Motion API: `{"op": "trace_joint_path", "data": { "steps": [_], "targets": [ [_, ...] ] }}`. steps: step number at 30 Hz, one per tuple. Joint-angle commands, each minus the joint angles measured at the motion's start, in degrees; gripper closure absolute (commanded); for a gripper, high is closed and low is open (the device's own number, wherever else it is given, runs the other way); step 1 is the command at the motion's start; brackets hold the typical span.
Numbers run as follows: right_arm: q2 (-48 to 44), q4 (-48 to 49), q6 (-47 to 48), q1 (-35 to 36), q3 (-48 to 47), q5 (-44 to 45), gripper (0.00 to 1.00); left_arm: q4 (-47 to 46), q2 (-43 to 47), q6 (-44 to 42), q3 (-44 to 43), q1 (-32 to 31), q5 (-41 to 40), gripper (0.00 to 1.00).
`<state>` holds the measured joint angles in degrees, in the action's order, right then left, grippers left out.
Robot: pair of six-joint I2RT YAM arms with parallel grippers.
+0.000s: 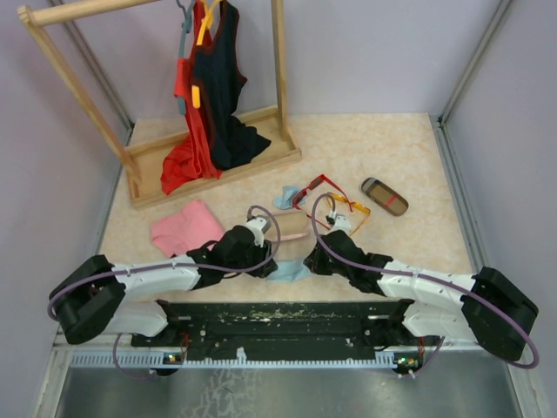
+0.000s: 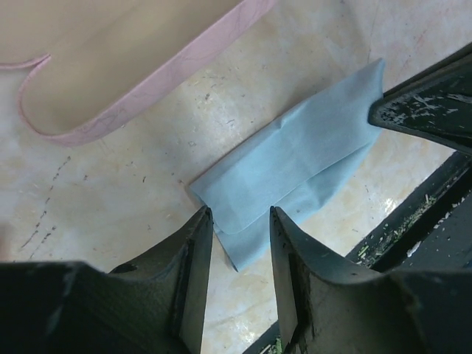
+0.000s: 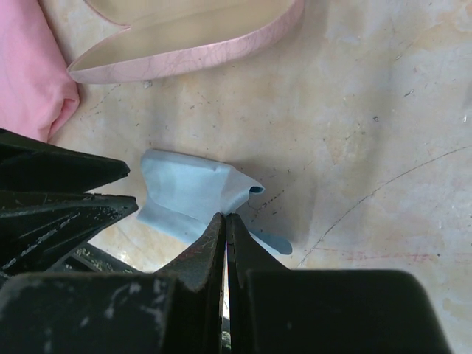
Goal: Organize the sunglasses
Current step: Fold the glasses cleaning cloth at the center of the board.
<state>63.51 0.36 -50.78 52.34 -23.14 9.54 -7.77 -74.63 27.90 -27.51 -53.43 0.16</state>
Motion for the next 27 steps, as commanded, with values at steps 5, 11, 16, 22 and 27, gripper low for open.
{"op": "trace_joint_path", "data": {
  "steps": [5, 11, 16, 22, 27],
  "targets": [
    [0.45, 2.91, -3.64, -0.28, 0.13, 2.39, 1.00, -9.88, 1.81, -16.02, 1.09, -2.35, 2.07, 0.48],
    [0.75, 8.07, -6.20, -3.69, 2.60, -2.00, 1.00, -14.28, -0.53, -23.69, 0.33, -2.86, 2.71, 0.38],
    [1.50, 11.02, -7.17, -5.84, 3.86, -4.73, 1.00, -16.72, -2.88, -26.19, 0.26, -3.70, 5.50, 0.31],
    [2.65, 12.31, -7.59, -6.59, 4.31, -5.60, 1.00, -16.99, -6.62, -27.21, -0.94, -5.04, 4.74, 0.30],
    [3.11, 13.06, -7.85, -6.96, 4.71, -6.19, 1.00, -17.17, -9.49, -28.13, -2.45, -6.21, 3.10, 0.31]
  ]
}}
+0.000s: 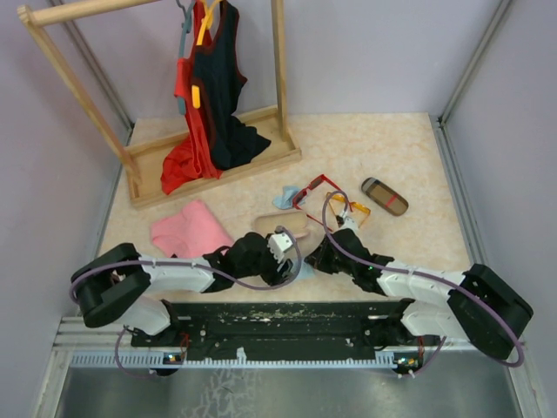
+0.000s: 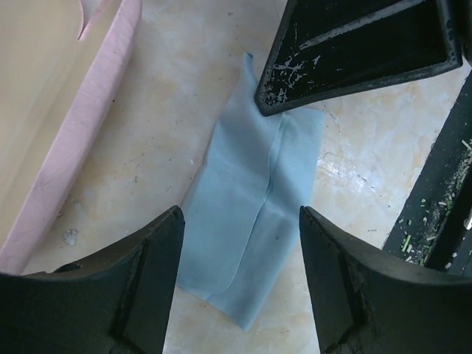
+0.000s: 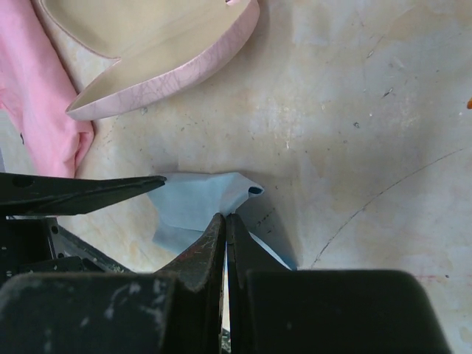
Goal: Organize the sunglasses
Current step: Fold the glasses cleaning cloth at the center of the board.
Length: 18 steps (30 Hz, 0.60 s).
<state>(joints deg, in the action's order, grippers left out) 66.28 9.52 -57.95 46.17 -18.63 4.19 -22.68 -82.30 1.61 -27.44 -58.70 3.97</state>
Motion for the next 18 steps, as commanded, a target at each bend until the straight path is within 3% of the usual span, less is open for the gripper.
{"op": "trace_joint_path", "data": {
  "steps": [1, 7, 13, 18],
  "targets": [
    [0.35, 3.99, -0.75, -0.85, 0.33, -0.84, 1.00, -2.09, -2.41, -1.99, -2.95, -1.10, -1.39, 0.31],
    [0.11, 4.06, -0.76, -1.17, 0.60, -1.11, 1.00, -1.50, -5.04, -2.90, -4.75, -2.41, -4.63, 0.37],
    [-0.14, 4.36, -0.77, -1.27, 1.01, -1.36, 1.00, -0.56, -7.35, -3.72, -6.12, -3.58, -7.25, 0.52],
    [-0.58, 4.19, -0.79, -1.26, 1.22, -1.31, 1.00, -0.28, -7.94, -3.98, -6.20, -4.60, -6.87, 0.53]
  ]
}}
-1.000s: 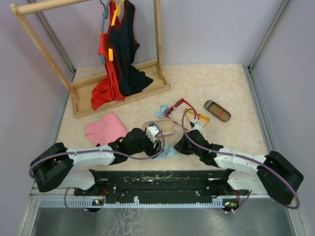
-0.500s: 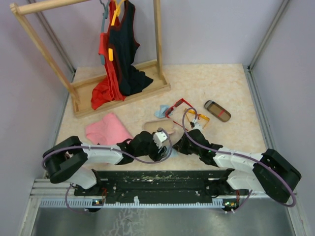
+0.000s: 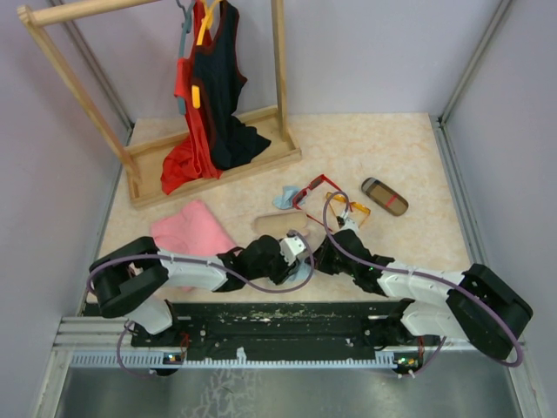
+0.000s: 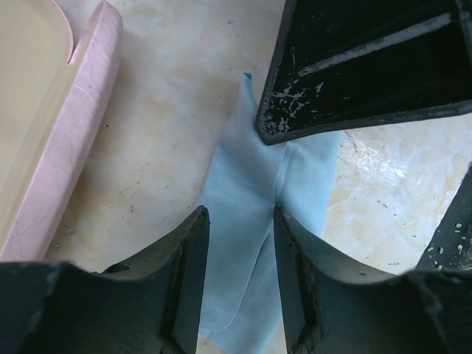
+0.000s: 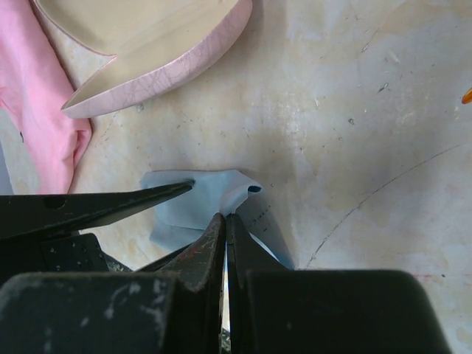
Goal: Organize the sunglasses
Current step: Fold the glasses cleaning cloth at the center of the board.
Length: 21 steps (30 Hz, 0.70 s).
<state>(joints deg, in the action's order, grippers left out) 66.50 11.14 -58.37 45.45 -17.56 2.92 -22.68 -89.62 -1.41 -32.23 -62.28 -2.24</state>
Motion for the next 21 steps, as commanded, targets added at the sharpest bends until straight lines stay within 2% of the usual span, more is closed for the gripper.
{"op": "trace_joint_path", "data": {
  "steps": [1, 5, 8, 16, 21],
  "targets": [
    [-0.84, 2.50, -0.36, -0.62, 0.16, -0.09, 1.00, -0.34, -0.64, -0.82, -1.37, -1.27, -0.66, 0.52],
    [-0.89, 2.49, -0.35, -0.62, 0.22, -0.16, 1.00, -0.56, -1.11, -0.70, -1.09, -2.33, -1.21, 0.44],
    [-1.04, 2.24, -0.32, -0.62, 0.16, -0.22, 1.00, -0.74, -1.91, -0.80, -1.15, -2.66, -1.68, 0.45],
    [-2.44, 1.56, -0.13, -0.63, 0.63, -0.15, 1.00, 0.94, -3.44, -0.93, -2.57, -2.61, -4.27, 0.81],
    [-4.98, 1.03, 0.49, -0.63, 1.46, 0.24, 1.00, 1.68, -1.55, -0.79, -2.49, -2.65, -5.08, 0.99]
  ]
}}
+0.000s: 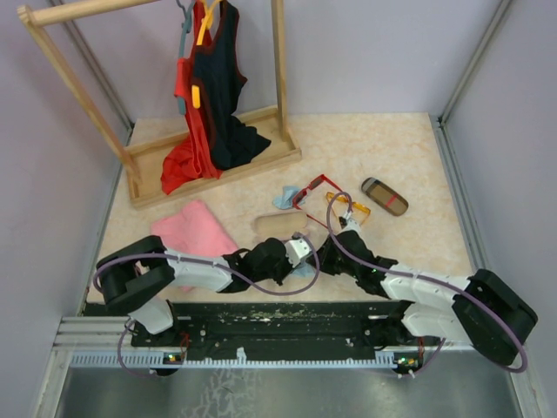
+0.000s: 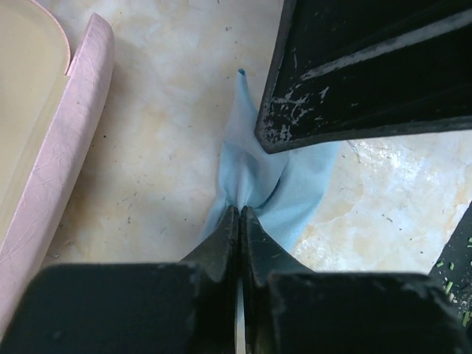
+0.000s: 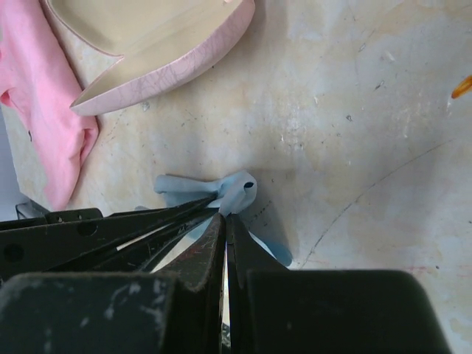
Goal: Organize the sunglasses
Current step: Fold the glasses cleaning cloth at the center of the board.
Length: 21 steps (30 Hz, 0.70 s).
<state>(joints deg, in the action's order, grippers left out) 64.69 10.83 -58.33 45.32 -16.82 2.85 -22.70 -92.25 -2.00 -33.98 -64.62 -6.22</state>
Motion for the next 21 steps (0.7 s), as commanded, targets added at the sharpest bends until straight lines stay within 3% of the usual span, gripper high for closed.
{"op": "trace_joint_path", "data": {
  "steps": [1, 10, 21],
  "targets": [
    [-3.96, 0.83, 0.76, -0.55, 0.83, 0.61, 1.00, 1.96, 1.56, -0.15, -0.72, -0.33, -1.46, 0.99],
    [-11.95, -7.09, 3.74, -0.47, 0.76, 4.73, 0.76, 3.69, 6.19, 0.18, -1.13, -0.33, -1.65, 1.00],
    [-15.21, -11.76, 6.74, -0.49, 0.56, 6.33, 0.65, 5.15, 5.21, 0.57, -1.96, -0.33, -0.28, 1.00]
  ]
}}
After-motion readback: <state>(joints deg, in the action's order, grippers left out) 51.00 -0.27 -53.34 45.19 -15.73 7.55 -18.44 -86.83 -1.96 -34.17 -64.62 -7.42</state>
